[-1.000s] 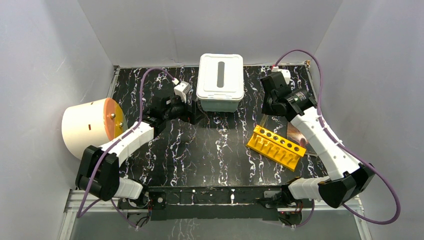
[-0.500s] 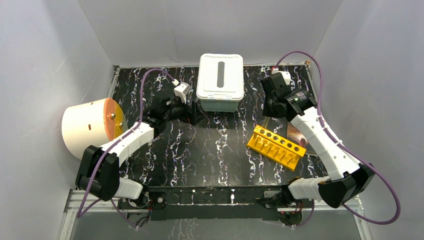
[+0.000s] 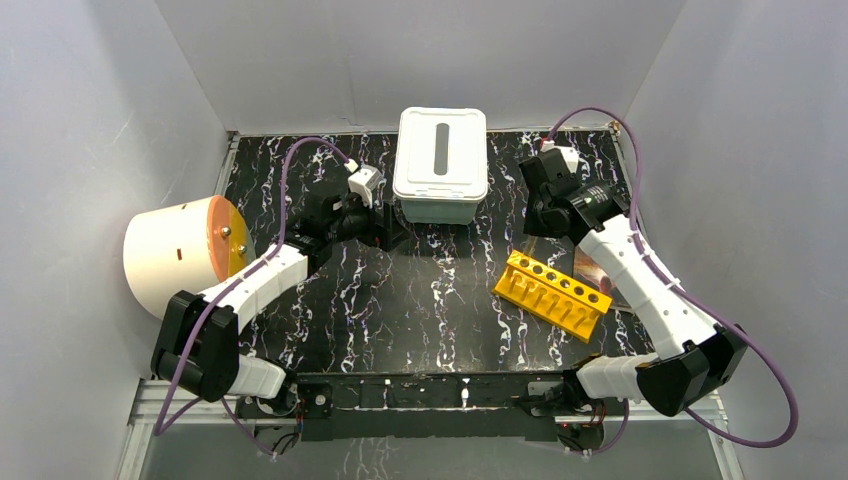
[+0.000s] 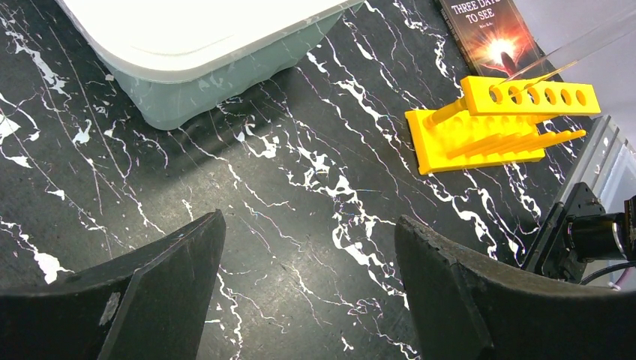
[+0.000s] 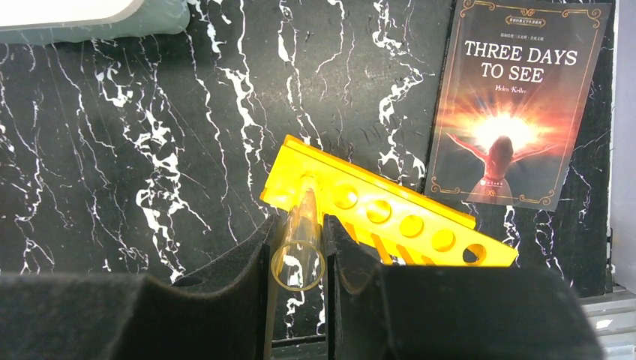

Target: Organize the chemistry lab equipment

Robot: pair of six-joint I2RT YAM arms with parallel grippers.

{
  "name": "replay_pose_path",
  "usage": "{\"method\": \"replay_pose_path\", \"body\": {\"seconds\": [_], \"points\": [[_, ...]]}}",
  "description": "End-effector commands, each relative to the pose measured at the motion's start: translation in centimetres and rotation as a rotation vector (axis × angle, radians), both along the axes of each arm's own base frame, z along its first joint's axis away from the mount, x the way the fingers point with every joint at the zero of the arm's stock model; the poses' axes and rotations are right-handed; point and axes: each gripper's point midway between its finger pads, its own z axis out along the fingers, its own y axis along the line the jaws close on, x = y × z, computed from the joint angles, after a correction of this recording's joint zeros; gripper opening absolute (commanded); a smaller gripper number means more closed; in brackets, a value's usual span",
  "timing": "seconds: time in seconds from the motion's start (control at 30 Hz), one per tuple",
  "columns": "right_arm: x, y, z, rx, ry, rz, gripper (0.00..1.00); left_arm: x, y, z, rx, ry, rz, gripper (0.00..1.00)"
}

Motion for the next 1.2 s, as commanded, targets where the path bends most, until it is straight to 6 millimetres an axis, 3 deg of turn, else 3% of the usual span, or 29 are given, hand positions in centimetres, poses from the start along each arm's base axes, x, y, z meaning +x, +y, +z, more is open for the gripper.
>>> {"method": "replay_pose_path", "body": {"seconds": [0.0, 0.43, 1.17], "points": [[0.6, -0.1, 0.5, 0.020, -0.046, -0.008, 0.25, 0.1, -0.3, 1.3, -0.009, -0.039, -0.017, 0.82], [0.1, -0.4, -3.4, 0.011, -0.052, 0.008, 0.26, 0.4, -0.1, 1.0, 0.006, -0.036, -0.008, 0.82], [0.0, -0.1, -6.3, 0.032, -0.074, 0.034, 0.27, 0.2, 0.2, 1.0, 0.023, -0.034, -0.001, 0.82]]}}
